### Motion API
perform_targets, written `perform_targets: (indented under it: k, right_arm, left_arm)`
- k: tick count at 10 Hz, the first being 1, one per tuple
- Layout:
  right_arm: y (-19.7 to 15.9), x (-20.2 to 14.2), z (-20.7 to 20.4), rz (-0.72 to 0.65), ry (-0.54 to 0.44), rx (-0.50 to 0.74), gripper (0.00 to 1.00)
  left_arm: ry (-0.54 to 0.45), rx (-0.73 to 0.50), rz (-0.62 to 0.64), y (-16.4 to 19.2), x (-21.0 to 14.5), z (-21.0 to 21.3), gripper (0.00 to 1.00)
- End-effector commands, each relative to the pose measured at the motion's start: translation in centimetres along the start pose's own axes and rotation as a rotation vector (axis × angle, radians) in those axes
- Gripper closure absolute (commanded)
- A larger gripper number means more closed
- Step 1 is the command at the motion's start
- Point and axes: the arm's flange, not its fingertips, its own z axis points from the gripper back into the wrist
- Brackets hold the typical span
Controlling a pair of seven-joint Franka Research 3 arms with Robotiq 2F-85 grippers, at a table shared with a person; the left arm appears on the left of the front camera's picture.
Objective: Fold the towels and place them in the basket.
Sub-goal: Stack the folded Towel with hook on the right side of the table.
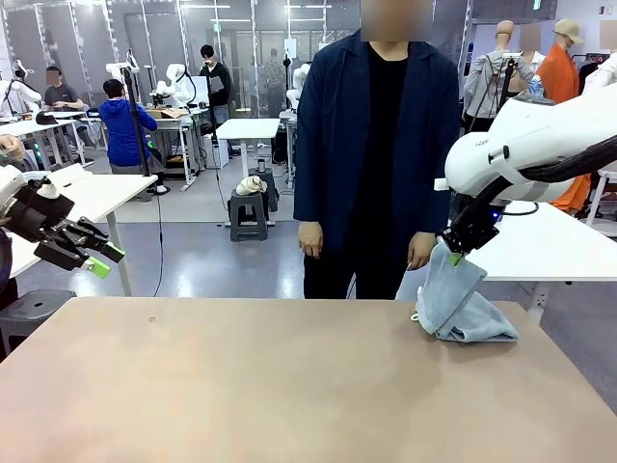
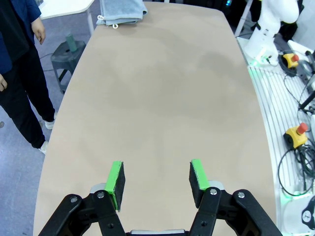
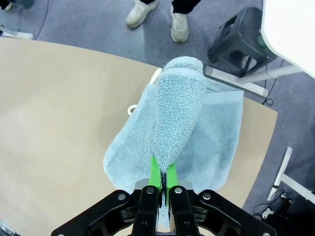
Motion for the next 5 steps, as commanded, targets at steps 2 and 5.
perform_targets:
  k: [2, 5]
  right_arm:
    - [-3.5, 0.6, 0.4, -0.005, -0.014, -0.014, 0.95]
    - [-8.0, 0.1, -0.9, -0.053, 0.062, -0.049, 0.95]
  left_arm:
    - [0.015, 0.003, 0.007, -0.1, 0.2, 0.1, 0.32]
    - [0.015, 0.003, 0.007, -0.1, 0.2, 0.1, 0.32]
